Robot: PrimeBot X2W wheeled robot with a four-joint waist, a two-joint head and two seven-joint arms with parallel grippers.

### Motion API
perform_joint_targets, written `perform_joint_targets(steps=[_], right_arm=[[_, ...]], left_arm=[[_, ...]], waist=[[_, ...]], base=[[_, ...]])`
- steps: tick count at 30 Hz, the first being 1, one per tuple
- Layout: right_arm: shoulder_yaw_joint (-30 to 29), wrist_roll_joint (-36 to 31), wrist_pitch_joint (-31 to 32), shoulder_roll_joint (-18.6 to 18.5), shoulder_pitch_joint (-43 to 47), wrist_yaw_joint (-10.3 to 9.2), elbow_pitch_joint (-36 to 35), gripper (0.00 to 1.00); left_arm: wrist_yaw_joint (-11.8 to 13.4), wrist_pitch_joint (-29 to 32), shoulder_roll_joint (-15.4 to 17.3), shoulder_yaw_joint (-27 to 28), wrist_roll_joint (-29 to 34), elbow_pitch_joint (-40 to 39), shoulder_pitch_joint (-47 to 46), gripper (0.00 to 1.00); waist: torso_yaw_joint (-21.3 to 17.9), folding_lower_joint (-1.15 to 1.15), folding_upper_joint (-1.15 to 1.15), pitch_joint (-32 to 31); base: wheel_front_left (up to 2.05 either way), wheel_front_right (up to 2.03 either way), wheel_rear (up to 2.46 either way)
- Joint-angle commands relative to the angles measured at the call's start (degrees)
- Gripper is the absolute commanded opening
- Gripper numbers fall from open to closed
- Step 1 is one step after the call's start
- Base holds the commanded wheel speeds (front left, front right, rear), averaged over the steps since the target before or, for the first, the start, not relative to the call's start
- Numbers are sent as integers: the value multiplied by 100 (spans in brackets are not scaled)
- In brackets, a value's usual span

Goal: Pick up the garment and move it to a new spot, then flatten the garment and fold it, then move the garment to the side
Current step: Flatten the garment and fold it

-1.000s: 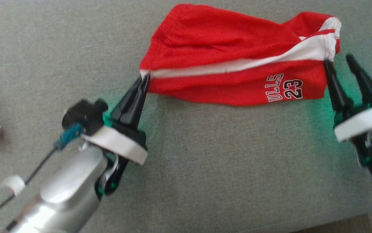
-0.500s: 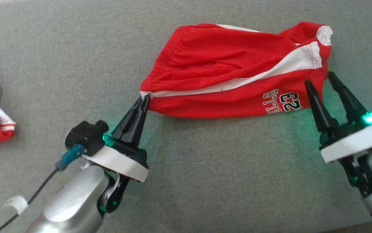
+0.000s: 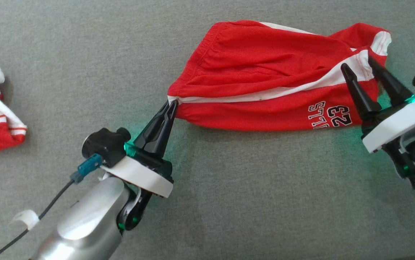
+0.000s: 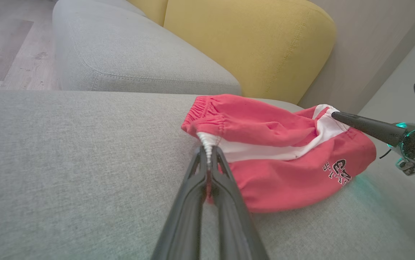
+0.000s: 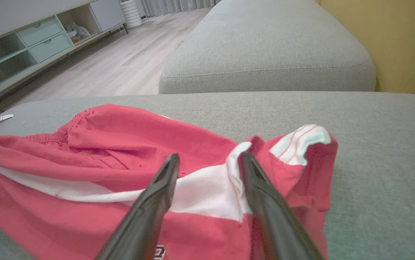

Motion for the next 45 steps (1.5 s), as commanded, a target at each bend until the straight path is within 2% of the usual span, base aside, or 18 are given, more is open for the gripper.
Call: perform_joint_targets(steps=[1,3,6,7,9,10,14,18,23,27,34,39,45], right_arm=[[65,44,-15,-175,-49,-4,-106,71],[117,97,11,-187,-45,-4,-74,55],[144,124,14,-220,-61,-4,6,41],[148,133,21,-232,-71,-4,41,32],[165,117,25,-254,-94,-4,91,3],[180,99,29,-267,-109,-4,110,0],[163,64,-99,-328,-241,-4,74,0],[-87,131,-362,-466,-566,-4,-64,0],[-594,22,-589,-777,-1468,-4,-188,0],[-1070,-354,-761,-993,-2399,-4,-61,0],[-1669,-845,-992,-1067,-3256,-4,-43,0],[-1777,-839,-1036,-987,-2872,-4,-274,0],[-1464,-735,-1002,-889,-1397,-4,-633,0]], left_arm=[[-17,-29,64,235,72,-115,-201,0],[-28,-29,45,261,89,-100,-209,0],[-43,-29,17,296,114,-90,-215,0],[-49,-29,10,307,121,-87,-218,0],[-60,-29,-1,334,134,-84,-228,0],[-65,-29,-5,351,140,-85,-235,0],[-100,-29,-18,469,204,-143,-328,0],[-243,-27,-33,603,256,-228,-801,0],[-413,125,-134,859,291,-34,-2220,0],[-498,120,-458,1144,143,323,-3432,0],[-595,32,-765,1127,311,841,-4660,0],[-626,-20,-750,1032,412,809,-4404,0],[-559,-27,-256,941,1059,199,-2761,0]], waist=[[19,0,0,13],[26,0,0,22],[38,0,0,36],[42,0,0,41],[50,0,0,50],[55,0,0,55],[75,0,0,98],[108,0,0,214],[92,0,0,400],[28,0,0,521],[-63,0,0,604],[-119,0,0,498],[-157,0,0,288]], base=[[0,0,0],[0,0,0],[0,0,0],[0,0,0],[0,0,0],[0,0,0],[0,0,0],[0,0,0],[0,0,0],[0,0,0],[0,0,0],[0,0,0],[0,0,0]])
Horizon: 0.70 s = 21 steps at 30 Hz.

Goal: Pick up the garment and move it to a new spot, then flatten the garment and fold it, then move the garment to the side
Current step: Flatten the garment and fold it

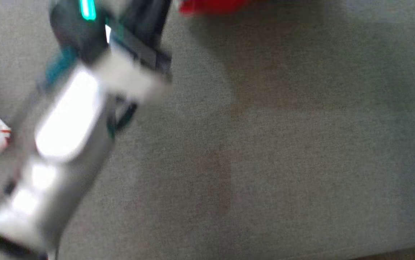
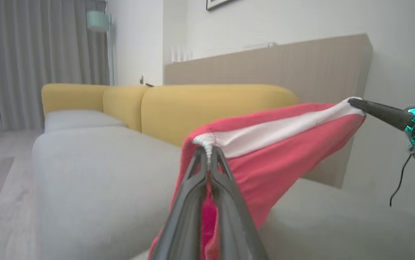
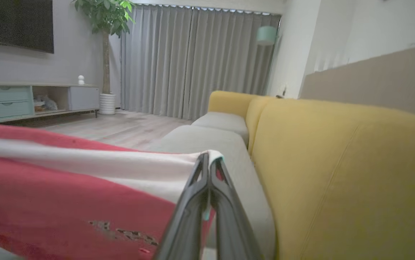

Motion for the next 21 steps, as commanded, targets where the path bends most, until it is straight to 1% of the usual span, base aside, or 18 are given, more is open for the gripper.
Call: perform_joint_targets(steps=[1,5,9,15,16,19,21], right_arm=[[-55,101,-11,-40,526,-4,-279,0],[-338,88,-34,170,1718,-4,-699,0],[-796,38,-16,432,2981,-4,-1278,0],[-1396,-52,376,893,4850,-4,-2346,0],[-1565,-44,538,1031,5341,-4,-2746,0],[-1782,-75,771,1181,5752,-4,-3244,0],[-1854,-73,907,1217,5737,-4,-3412,0]], left_arm=[[98,-21,304,240,200,-386,490,0],[236,-21,432,375,447,-917,2025,0],[337,-22,463,452,520,-1335,3409,0],[553,-22,484,531,492,-1857,4886,0],[597,-22,495,533,418,-2028,5227,0],[641,-3,545,502,376,-2313,5464,0],[638,43,504,518,295,-2483,5423,0]], waist=[[-8,0,0,-123],[-23,0,0,-397],[-34,0,0,-724],[-50,0,0,-1136],[-42,0,0,-1240],[-25,0,0,-1271],[0,0,0,-1218]], base=[[0,0,0],[0,0,0],[0,0,0],[0,0,0],[0,0,0],[0,0,0],[0,0,0]])
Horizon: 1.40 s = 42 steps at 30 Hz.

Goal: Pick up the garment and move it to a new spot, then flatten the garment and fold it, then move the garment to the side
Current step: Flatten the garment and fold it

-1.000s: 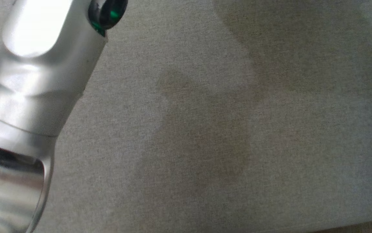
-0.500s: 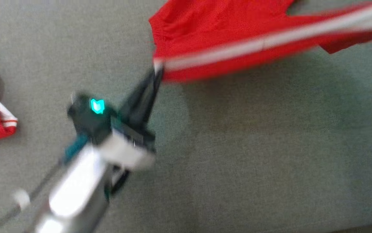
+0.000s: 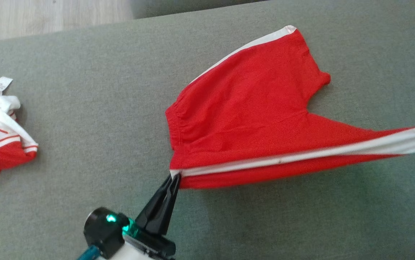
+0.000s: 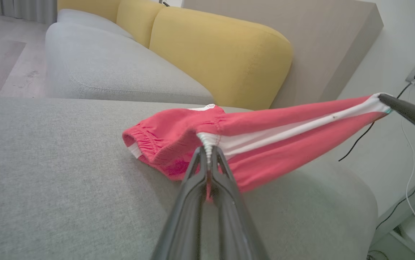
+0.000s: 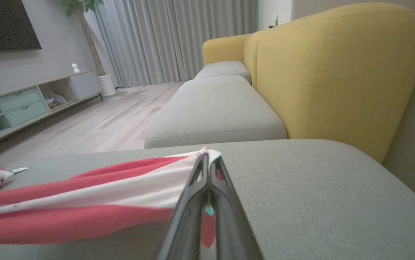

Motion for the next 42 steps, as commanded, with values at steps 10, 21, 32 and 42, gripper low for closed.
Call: perform_joint_targets(steps=[10,21,32,42], right_arm=[[644,252,695,-521,-2264,-4,857,0],[2126,230,995,-939,-5050,-4,3054,0],[3292,657,156,-849,-6494,-4,4639,100],[3849,1291,132,-1025,-6047,-4,5318,100]], left_arm=[[-34,614,-531,477,-596,168,-1621,0],[68,915,-1117,542,-540,1693,-3316,0],[182,292,-1366,494,-362,2415,-3815,100],[1113,-62,-1330,959,1029,1267,-2867,100]], waist=[[232,3,-1,617],[603,3,-1,1415],[745,3,-1,1773],[742,3,-1,1442]], base=[[0,0,0],[0,0,0],[0,0,0],[0,0,0]])
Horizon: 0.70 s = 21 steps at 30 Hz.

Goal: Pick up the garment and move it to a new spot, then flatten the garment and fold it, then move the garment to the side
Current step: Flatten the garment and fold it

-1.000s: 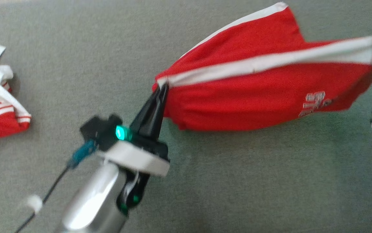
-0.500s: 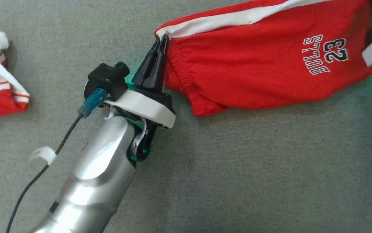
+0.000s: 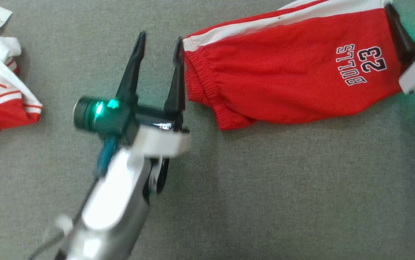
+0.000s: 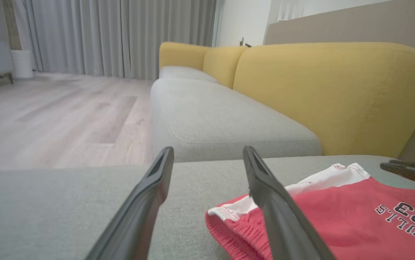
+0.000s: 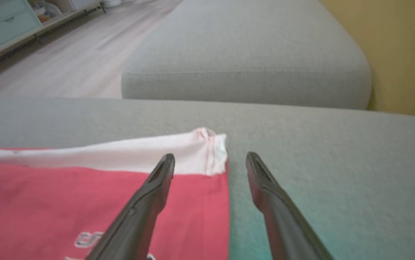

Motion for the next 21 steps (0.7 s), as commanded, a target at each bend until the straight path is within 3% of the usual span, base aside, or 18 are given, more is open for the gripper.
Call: perform_joint_targets(steps=[1,5,9,10,11,12,21], right_arm=[[41,84,73,-151,250,-4,99,100],[181,233,385,-91,400,-4,508,100],[311,430,662,-23,491,-4,690,100],[360,503,727,-17,511,-4,708,59],[388,584,761,-9,521,-4,721,9],[418,657,778,-5,528,-4,722,0],[465,984,533,-306,434,-4,762,0]], left_arm=[[178,-30,79,288,359,-498,368,100],[436,-31,47,439,940,-1111,1044,100],[529,-31,19,463,1227,-1361,1385,100],[552,-32,8,464,1296,-1427,1466,100],[568,-32,-7,470,1328,-1481,1542,100],[579,-32,-23,481,1336,-1524,1605,100],[550,-32,-79,629,1500,-1627,1805,100]], waist=[[31,1,0,-81],[149,1,0,-179],[265,1,0,-229],[298,1,0,-241],[321,1,0,-252],[340,1,0,-267],[65,1,0,-459]], base=[[0,0,0],[0,0,0],[0,0,0],[0,0,0],[0,0,0],[0,0,0],[0,0,0]])
